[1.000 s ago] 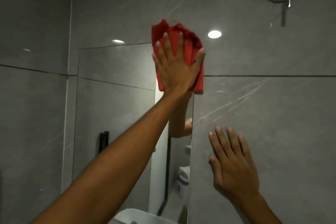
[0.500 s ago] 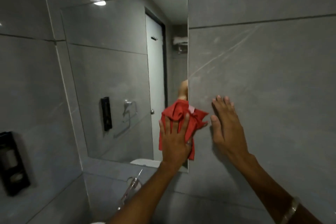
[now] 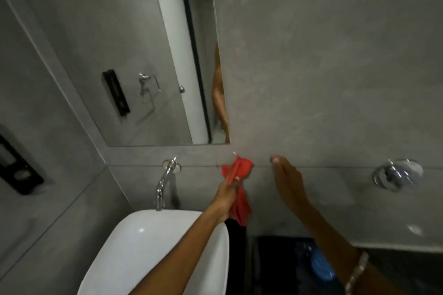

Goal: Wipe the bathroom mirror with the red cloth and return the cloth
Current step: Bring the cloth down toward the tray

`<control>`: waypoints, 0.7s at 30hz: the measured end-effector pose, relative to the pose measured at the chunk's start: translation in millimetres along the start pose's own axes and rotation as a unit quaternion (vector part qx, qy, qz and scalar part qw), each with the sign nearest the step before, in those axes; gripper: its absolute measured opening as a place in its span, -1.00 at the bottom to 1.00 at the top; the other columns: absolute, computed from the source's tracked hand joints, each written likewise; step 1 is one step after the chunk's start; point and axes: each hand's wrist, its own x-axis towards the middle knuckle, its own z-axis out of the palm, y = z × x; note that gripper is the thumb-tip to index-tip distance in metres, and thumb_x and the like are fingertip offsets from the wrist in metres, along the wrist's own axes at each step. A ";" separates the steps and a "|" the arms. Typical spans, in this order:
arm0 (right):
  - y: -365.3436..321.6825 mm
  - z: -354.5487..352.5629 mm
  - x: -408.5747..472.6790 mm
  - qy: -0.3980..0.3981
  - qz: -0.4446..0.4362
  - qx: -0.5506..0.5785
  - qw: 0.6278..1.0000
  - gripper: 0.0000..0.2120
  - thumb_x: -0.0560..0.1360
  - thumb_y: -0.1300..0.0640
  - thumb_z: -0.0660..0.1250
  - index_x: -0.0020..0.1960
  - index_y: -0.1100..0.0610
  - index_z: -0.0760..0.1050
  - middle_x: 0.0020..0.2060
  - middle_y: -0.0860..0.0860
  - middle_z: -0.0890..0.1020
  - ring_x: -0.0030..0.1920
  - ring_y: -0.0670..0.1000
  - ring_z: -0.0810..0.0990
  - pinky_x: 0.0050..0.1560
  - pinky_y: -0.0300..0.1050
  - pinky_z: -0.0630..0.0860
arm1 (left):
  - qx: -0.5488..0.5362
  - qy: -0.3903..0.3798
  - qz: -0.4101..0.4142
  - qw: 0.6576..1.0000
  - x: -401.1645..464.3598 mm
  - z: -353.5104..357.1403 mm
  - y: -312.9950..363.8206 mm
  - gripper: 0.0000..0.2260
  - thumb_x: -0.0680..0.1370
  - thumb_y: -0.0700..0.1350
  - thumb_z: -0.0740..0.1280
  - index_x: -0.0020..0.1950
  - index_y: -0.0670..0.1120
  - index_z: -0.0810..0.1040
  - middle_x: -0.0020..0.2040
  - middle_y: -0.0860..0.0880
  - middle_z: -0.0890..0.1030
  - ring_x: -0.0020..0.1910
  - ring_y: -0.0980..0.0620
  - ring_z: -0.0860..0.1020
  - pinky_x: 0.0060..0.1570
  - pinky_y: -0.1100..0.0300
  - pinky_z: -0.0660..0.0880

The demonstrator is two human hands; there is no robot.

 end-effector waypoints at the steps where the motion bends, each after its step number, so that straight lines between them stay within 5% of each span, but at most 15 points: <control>1: 12.8 -1.6 -7.7 -0.019 0.082 0.034 0.996 -0.65 0.74 0.18 0.17 0.35 0.36 0.58 0.34 0.29 0.63 0.40 0.19 0.59 0.43 -0.07 0.36 | -0.088 -0.018 -0.083 0.992 -9.2 2.5 -9.8 -0.65 0.70 -0.08 0.22 0.47 -0.16 0.47 0.23 -0.14 0.68 0.05 -0.08 0.68 -0.01 0.12 0.64; 3: 39.1 -5.5 -16.3 -0.069 0.232 0.036 0.970 -0.61 0.76 0.12 0.10 0.44 0.32 0.50 0.41 0.34 0.54 0.45 0.25 0.52 0.43 0.00 0.39 | -0.221 -0.073 -0.166 0.958 -22.8 3.8 -23.9 -0.67 0.68 0.00 0.23 0.26 -0.18 0.63 0.09 -0.18 0.74 -0.03 -0.13 0.74 -0.06 0.04 0.69; 6: 76.4 -12.2 -37.4 -0.180 0.347 0.173 0.904 -0.54 0.69 -0.19 0.13 0.06 0.13 0.63 0.00 0.17 0.69 -0.01 0.18 0.65 0.06 0.04 0.57 | -0.375 -0.116 -0.177 0.902 -37.1 17.0 -44.5 -0.54 0.63 0.14 0.23 0.29 -0.17 0.65 0.24 -0.24 0.67 0.22 -0.19 0.66 0.13 -0.08 0.64; 8: 105.1 -8.7 -44.1 -0.196 0.385 0.307 0.848 -0.46 0.68 -0.27 0.09 0.17 0.12 0.65 0.09 0.12 0.74 0.07 0.16 0.66 0.23 0.15 0.54 | -0.432 -0.115 -0.204 0.871 -43.1 29.0 -58.7 -0.39 0.57 0.28 0.23 0.41 -0.14 0.57 0.40 -0.25 0.56 0.37 -0.22 0.55 0.27 -0.16 0.54; 10: 124.9 -12.0 -50.7 -0.190 0.392 0.324 0.840 -0.51 0.69 -0.21 0.14 0.33 0.12 0.61 0.13 0.08 0.77 0.13 0.12 0.70 0.24 0.16 0.57 | -0.439 -0.118 -0.224 0.862 -44.5 39.6 -78.1 -0.30 0.54 0.34 0.24 0.46 -0.15 0.53 0.43 -0.27 0.54 0.36 -0.27 0.56 0.27 -0.19 0.56; 13: 159.1 -21.4 -58.5 -0.208 0.406 0.243 0.856 -0.55 0.68 0.10 0.26 0.56 0.12 0.44 0.13 0.08 0.76 0.14 0.12 0.69 0.16 0.15 0.62 | -0.399 -0.078 -0.255 0.878 -44.1 48.6 -115.7 -0.35 0.57 0.31 0.21 0.45 -0.13 0.55 0.39 -0.20 0.59 0.36 -0.20 0.58 0.29 -0.15 0.52; 16: 192.4 -30.8 -64.1 -0.234 0.360 0.147 0.891 -0.21 0.57 0.45 0.27 0.69 -0.05 0.20 0.43 0.15 0.58 0.38 0.23 0.57 0.41 0.29 0.52 | -0.309 -0.098 -0.305 0.895 -45.1 58.7 -152.4 -0.59 0.58 0.17 0.30 0.20 -0.08 0.73 0.18 -0.16 0.73 0.16 -0.13 0.70 0.09 -0.05 0.65; 18: 210.4 -35.5 -67.3 -0.244 0.352 0.096 0.899 -0.09 0.52 0.52 0.22 0.71 -0.11 0.13 0.47 0.16 0.54 0.44 0.28 0.53 0.42 0.28 0.50 | -0.199 -0.126 -0.336 0.912 -48.1 62.3 -177.8 -0.67 0.53 -0.05 0.43 0.29 -0.06 0.67 0.14 -0.16 0.74 0.12 -0.18 0.71 0.00 -0.05 0.67; 21: 254.9 -37.1 -61.3 -0.260 0.372 0.046 0.890 -0.05 0.49 0.52 0.22 0.72 -0.13 0.08 0.47 0.15 0.52 0.43 0.25 0.52 0.42 0.28 0.51 | -0.037 -0.128 -0.349 0.928 -37.5 71.6 -220.4 -0.23 0.44 -0.42 0.40 0.55 0.14 0.35 0.20 -0.09 0.67 0.21 -0.18 0.62 0.13 -0.16 0.61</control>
